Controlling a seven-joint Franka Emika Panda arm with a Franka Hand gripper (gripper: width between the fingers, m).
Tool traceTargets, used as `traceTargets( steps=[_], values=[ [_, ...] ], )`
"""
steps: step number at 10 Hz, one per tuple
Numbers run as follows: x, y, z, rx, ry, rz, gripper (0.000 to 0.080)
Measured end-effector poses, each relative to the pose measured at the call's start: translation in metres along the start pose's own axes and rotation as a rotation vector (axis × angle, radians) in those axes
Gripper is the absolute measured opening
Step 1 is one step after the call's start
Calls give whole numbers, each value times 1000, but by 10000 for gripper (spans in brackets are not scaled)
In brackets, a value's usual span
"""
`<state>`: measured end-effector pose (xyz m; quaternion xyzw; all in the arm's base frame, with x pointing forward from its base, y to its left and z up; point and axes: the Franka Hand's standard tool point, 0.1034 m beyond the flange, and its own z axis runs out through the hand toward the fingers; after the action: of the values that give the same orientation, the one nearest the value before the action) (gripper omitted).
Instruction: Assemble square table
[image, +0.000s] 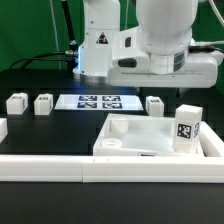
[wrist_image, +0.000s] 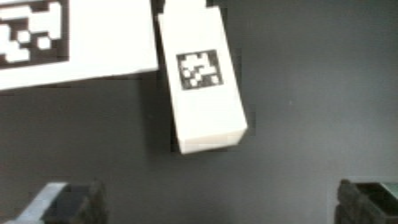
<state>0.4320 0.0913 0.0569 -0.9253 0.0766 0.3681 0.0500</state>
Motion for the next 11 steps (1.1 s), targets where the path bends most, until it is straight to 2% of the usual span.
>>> traceTargets(
  steps=[2, 5, 7, 8, 10, 11],
  values=[
    [5, 5, 2, -1, -71, 13, 648],
    [6, 6, 1, 2, -62, 19, 648],
    [2, 0, 27, -4, -95, 51, 648],
    [3, 3, 32, 18, -109, 62, 648],
    [-6, 4, 50, 23, -148, 65, 648],
    [-7, 5, 51, 23, -154, 68, 648]
  ],
)
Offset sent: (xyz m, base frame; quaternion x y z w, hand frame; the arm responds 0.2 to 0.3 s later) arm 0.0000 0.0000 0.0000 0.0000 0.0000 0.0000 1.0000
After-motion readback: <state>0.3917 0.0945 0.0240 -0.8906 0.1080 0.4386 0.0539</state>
